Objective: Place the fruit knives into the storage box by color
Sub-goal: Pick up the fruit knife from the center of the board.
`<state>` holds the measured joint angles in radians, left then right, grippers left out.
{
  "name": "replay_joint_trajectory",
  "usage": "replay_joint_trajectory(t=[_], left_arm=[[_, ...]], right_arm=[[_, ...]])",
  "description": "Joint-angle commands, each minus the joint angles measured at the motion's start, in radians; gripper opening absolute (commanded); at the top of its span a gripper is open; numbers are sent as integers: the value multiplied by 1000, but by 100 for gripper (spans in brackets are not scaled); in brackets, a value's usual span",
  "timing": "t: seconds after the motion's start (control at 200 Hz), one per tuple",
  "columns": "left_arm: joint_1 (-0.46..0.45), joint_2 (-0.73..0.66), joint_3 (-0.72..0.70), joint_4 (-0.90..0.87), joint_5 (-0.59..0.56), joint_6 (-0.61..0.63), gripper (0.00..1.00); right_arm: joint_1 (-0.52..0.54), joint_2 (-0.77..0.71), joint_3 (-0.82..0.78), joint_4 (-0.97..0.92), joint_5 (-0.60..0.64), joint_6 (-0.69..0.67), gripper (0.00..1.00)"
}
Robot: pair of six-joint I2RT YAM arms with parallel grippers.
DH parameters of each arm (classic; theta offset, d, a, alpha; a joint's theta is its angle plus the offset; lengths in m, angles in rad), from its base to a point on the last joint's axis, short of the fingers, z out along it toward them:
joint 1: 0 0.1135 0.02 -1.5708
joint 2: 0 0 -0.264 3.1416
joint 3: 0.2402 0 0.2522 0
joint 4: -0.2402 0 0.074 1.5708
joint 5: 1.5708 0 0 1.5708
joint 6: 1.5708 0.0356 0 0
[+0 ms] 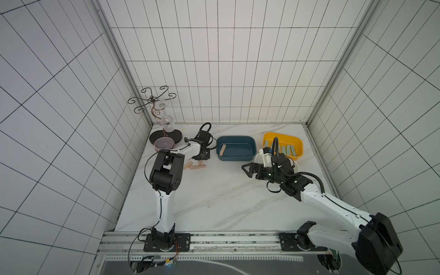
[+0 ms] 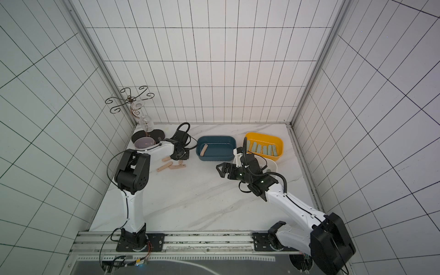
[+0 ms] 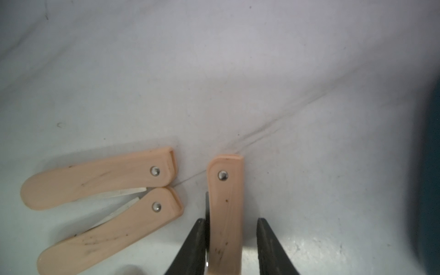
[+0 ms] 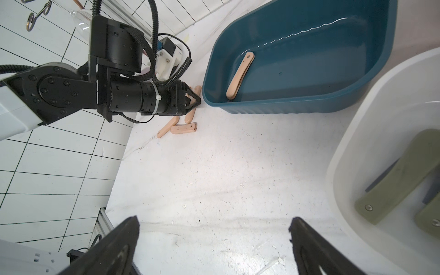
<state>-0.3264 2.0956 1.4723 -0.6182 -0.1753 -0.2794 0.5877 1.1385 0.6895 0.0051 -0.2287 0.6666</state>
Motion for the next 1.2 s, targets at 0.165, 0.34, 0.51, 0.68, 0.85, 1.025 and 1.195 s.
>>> replay_joint_trajectory(t=[0.165,0.34,0.51,0.68,0.85,1.025,1.195], left_arm=[[3,63,16,1,-15,6,35],[3,51,7,14,-11,9,31],[6,44,-3,27,6,9,28],[6,46,-9,31,11,11,28],[9,45,-9,29,10,9,30],[9,46,-7,26,12,9,27],[10,38,-1,22,27,11,22]], right_arm=[[-13,-31,33,-19,21,-15,100],[-43,-39,37,-29,11,-22,100],[-105,-64,51,-74,-8,-39,100],[-191,-114,44,-85,-47,-41,100],[-248,-128,69,-107,-73,-60,100],[-291,-148,73,-123,-97,-70,100],[-387,-184,145,-184,-117,-114,100]])
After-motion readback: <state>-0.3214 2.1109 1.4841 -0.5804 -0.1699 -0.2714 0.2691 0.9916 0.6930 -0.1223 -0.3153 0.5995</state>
